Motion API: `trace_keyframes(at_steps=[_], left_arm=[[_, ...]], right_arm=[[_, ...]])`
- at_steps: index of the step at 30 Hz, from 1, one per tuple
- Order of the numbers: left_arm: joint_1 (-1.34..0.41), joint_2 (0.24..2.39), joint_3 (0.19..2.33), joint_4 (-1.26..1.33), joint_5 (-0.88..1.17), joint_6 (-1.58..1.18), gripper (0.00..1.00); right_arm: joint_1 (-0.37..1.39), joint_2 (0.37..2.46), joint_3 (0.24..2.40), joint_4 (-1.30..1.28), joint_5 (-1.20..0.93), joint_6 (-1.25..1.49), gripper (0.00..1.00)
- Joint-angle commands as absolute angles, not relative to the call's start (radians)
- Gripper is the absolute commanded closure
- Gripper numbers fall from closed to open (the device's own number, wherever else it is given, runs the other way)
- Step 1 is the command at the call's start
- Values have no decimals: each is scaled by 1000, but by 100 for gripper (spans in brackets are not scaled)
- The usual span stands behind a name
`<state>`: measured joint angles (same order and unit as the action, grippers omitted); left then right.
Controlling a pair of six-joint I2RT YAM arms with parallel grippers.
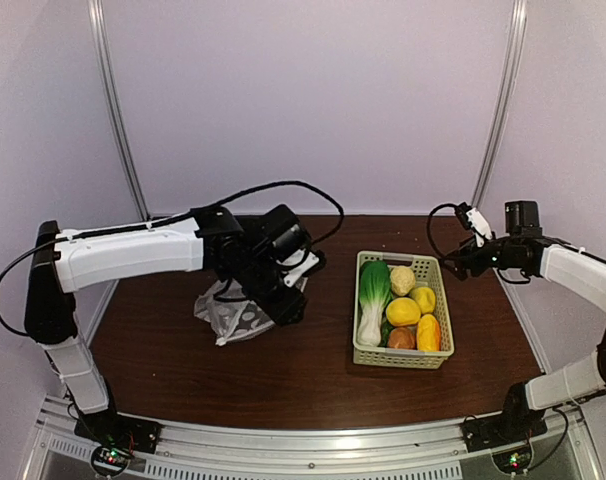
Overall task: Place the food in the zip-top bag and seal the zipper
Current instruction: Place the zipper food storage bag at the center of the board, then pick up the zipper food storage bag at the center of the board.
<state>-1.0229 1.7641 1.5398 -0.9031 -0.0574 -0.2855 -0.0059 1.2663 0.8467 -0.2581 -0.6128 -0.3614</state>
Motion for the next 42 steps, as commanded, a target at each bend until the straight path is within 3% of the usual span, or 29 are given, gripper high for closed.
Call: trace_keyframes(at_steps=[1,7,12,18,27,33,36,42], left_arm=[[-1075,1760,1711,-910,-115,-338,47],[-1111,1769,1653,-842,-299,-548,53],[-1245,1786,1601,-814,-491,-487,53],[-1349,1908,1595,-979,-679,-431,54],[-1411,2127,1652,-1178,-934,-510,41],[-1410,2233,1670,-1302,-1118,-620,42],[-1410,2255,1671,-1339,-1186,-666,50],[-1401,2262,1690,-1376,-1245,-709,84]], right_arm=[[0,1249,836,-242,-658,-326,9],[13,1249,824,-238,-698,-322,9],[28,1231,818,-229,-703,-320,9],[28,1235,818,-233,-707,-333,9],[28,1232,821,-238,-711,-326,9],[28,1236,822,-238,-711,-311,9],[28,1236,822,-236,-704,-309,9],[29,1241,822,-234,-701,-297,9]])
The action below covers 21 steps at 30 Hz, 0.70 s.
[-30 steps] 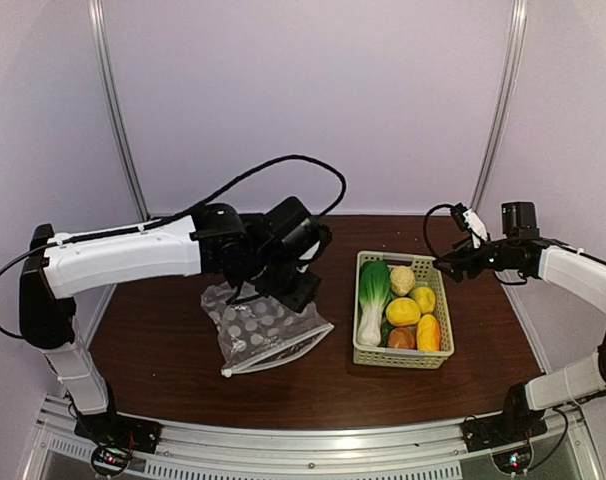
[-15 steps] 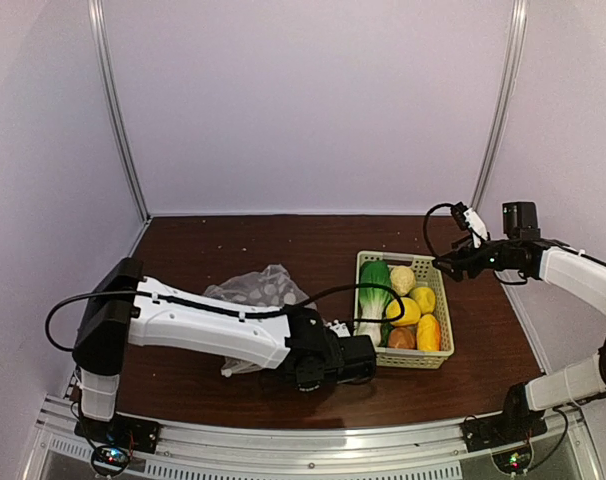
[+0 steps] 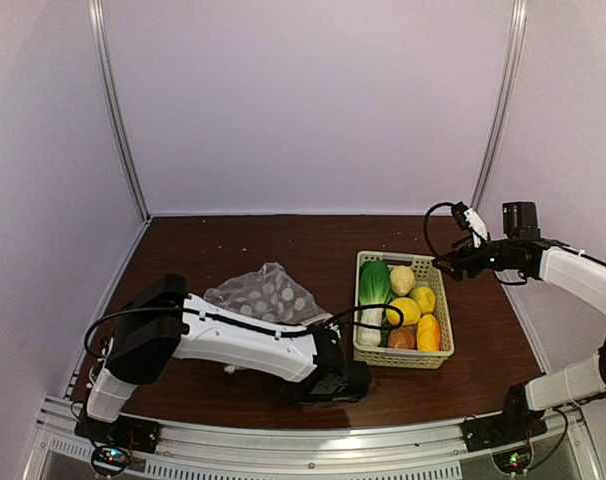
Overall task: Place the food in the zip-top bag and seal the zipper
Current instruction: Pick up the zipper food storage bag at the center of the board.
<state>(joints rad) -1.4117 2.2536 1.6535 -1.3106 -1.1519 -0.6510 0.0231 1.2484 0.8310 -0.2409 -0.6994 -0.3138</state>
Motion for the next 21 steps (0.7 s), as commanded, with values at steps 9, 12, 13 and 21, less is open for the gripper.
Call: trace_keyframes(at_steps=[9,12,13,21], left_arm=[[-1382,2190,1702,-1376,-1202,-719,100],[-1362,2117,1699,-1321,-1105,-671,100],[-1354,2084,1695,-1290,-1056,-649,100],[-1229,1825,1661,-1055,-778,-573,100]], right_arm=[[28,1219,863,-265,-685,-274,9],[31,1223,930,-329,-705,-272,10],[38,1227,967,-363,-701,-282,10],[158,1270,1109,-544,-596,-349,10]])
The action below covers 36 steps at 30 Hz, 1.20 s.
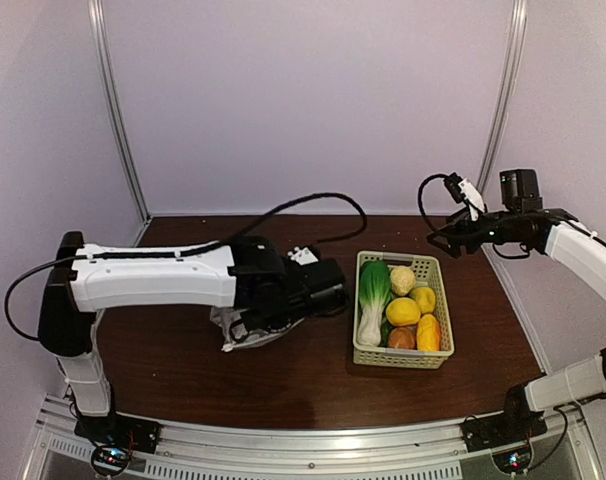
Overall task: Place the food in the zip-top bag and seal the zipper
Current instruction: Pick up the zipper food storage bag at the center of the board, then open the zipper food storage bag at the center of the board.
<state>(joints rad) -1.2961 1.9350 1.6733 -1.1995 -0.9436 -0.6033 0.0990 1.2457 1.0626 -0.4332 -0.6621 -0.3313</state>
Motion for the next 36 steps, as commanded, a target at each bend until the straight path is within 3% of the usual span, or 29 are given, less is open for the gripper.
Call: trace_keyframes(at_steps=[1,9,25,36], left_arm=[[-1209,1796,1647,-1015,-750,-575,100],[-1047,1613,1488,-644,-513,-546,100],[-972,1680,1486,-346,-434,-757,100],[-971,1670,1468,-341,-528,-865,100]], right_arm=[[181,1288,1130,-548,-583,-337,11],[425,1502,1457,-666,-533,-296,14],[576,1805,1837,-618,-524,77,21],[625,1677,1751,-540,-443,161,22]])
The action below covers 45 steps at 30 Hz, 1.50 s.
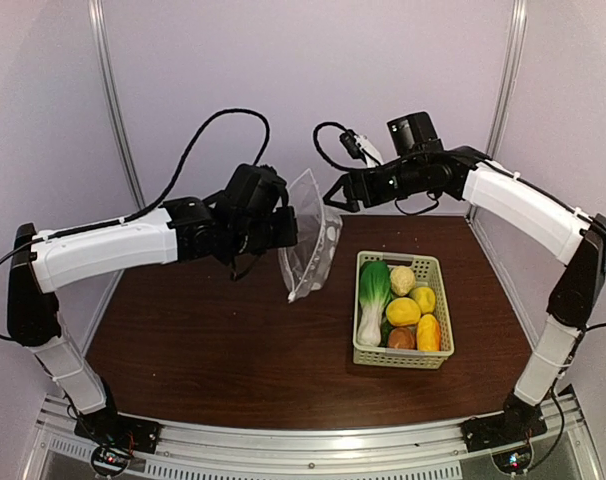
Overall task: Place the food in the zip-top bag and seal the zipper
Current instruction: Open the zipper food storage bag at the center of the board.
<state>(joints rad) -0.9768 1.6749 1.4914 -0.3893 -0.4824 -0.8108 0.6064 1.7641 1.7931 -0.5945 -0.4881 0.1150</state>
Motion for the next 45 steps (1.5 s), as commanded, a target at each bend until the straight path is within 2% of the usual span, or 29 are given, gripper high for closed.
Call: trace_keyframes(at_steps=[1,5,9,14,17,19,20,25,28,31,35,39,41,45], left_arm=[[-971,1670,1465,-338,-535,-871,100],[-971,1659,1449,-317,-541,-903,100],[-971,1609,1393,-266,-541,-933,100],[-971,1575,1372,-289,-587,-925,100],[-971,1552,1352,-276,-584,-922,100],[-970,1529,1314,-239,-575,-922,100],[-971,1520,1305,-233,-573,-923,100],[-973,1476,1257,-232,-591,-937,100],[-972,1466,1231,-232,-601,-938,100],[-973,1475,1227,-245,-612,-927,100],[-971,1514,1229,-266,-626,-882,100],[-971,1582,1256,-305,-626,-812,100],[-969,1612,1269,-324,-625,-801,100],[-969,1633,1273,-303,-583,-775,100]], right_arm=[[638,1673,1750,-542,-438,156,22],[697,1686,1769,-563,-410,119,22],[722,1725,1789,-584,-247,146,23],[757,1807,1860,-615,-107,166,29],[761,1882,1927,-641,-95,182,38],[762,1935,1967,-656,-113,185,52],[762,1961,1986,-664,-113,188,54],[757,2021,2019,-662,-64,176,61],[753,2050,2040,-659,-142,144,62],[751,2065,2072,-677,-304,115,57],[741,2003,2079,-738,-555,20,37],[726,1900,2046,-879,-564,-179,23],[691,1852,1985,-931,-548,-257,21],[542,1732,1788,-956,-683,-324,22]])
